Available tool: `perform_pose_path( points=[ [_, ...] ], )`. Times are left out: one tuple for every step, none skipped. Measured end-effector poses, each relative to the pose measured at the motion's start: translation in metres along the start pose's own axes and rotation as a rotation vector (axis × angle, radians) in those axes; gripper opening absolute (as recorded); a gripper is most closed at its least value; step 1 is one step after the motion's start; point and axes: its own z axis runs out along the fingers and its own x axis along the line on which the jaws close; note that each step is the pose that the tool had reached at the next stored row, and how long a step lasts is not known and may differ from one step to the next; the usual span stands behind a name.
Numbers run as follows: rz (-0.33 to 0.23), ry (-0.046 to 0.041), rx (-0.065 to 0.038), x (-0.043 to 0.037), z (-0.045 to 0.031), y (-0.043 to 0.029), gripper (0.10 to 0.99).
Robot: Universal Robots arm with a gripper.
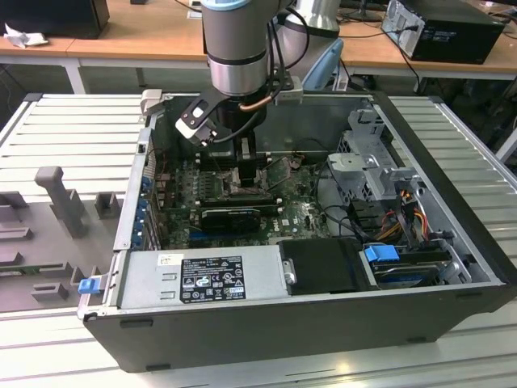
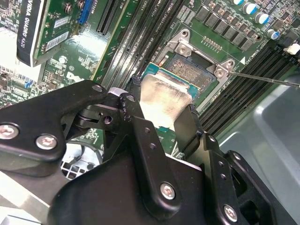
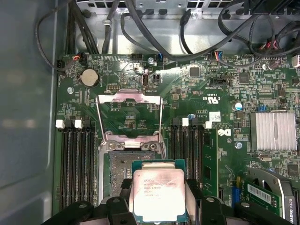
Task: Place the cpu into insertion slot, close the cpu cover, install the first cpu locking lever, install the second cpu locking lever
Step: 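Place the cpu into insertion slot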
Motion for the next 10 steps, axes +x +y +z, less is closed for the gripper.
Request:
perform_pose_path(
  points=[
    [0.000, 0.0002, 0.000, 0.0001, 0.0005, 0.0000, 0.529],
    [0.000, 0.0000, 0.000, 0.0015, 0.0007, -0.0002, 0.529],
    [0.000, 0.0000, 0.000, 0.0037, 0.0008, -0.0001, 0.529],
    [0.000, 0.0000, 0.000, 0.0048, 0.0009, -0.0002, 0.529],
    [0.000, 0.0000, 0.000, 0.0060, 0.0011, -0.0002, 0.529],
    [0.000, 0.0001, 0.000, 0.0066, 0.0013, -0.0002, 0.529],
    [0.000, 0.0000, 0.000, 0.0068, 0.0016, -0.0002, 0.529],
    [0.001, -0.0002, 0.000, 0.0069, 0.0018, -0.0003, 0.529],
    [0.002, -0.0002, 0.000, 0.0069, 0.0021, -0.0003, 0.529],
    [0.002, -0.0002, 0.000, 0.0069, 0.0022, -0.0003, 0.529]
  ],
)
